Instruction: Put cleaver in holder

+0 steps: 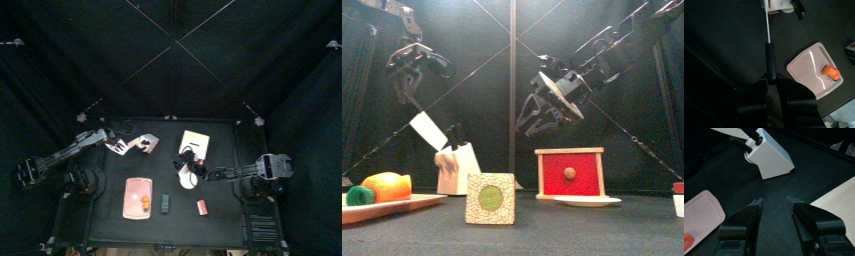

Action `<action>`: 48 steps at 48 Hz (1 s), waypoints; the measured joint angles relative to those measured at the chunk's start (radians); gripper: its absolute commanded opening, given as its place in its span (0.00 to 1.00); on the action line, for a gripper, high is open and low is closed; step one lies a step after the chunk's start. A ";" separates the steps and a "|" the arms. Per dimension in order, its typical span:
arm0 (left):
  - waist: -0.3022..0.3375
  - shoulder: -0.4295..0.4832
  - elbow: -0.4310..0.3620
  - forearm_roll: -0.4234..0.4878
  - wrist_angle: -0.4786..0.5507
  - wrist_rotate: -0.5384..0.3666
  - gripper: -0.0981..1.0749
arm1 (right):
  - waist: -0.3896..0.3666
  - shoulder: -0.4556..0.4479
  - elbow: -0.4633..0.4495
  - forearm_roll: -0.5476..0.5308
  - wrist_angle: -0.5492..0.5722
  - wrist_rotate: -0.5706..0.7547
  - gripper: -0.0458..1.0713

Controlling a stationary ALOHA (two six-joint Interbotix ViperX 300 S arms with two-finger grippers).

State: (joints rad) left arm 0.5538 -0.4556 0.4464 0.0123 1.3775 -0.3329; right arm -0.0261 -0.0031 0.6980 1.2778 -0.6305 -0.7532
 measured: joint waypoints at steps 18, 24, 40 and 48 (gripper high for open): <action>0.000 -0.002 -0.031 0.000 0.002 0.000 0.44 | 0.000 -0.002 0.000 -0.002 0.000 0.000 0.76; -0.002 0.000 -0.031 0.000 0.003 0.000 0.44 | 0.000 0.000 0.000 -0.002 0.000 0.000 0.76; -0.002 0.012 -0.031 0.000 0.002 0.002 0.44 | 0.000 0.000 0.000 -0.002 0.000 -0.002 0.76; -0.002 0.012 -0.029 0.002 0.002 0.002 0.44 | 0.000 -0.002 0.000 -0.002 0.000 -0.002 0.76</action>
State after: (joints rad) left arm 0.5522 -0.4433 0.4172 0.0138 1.3790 -0.3313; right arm -0.0261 -0.0046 0.6980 1.2763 -0.6305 -0.7547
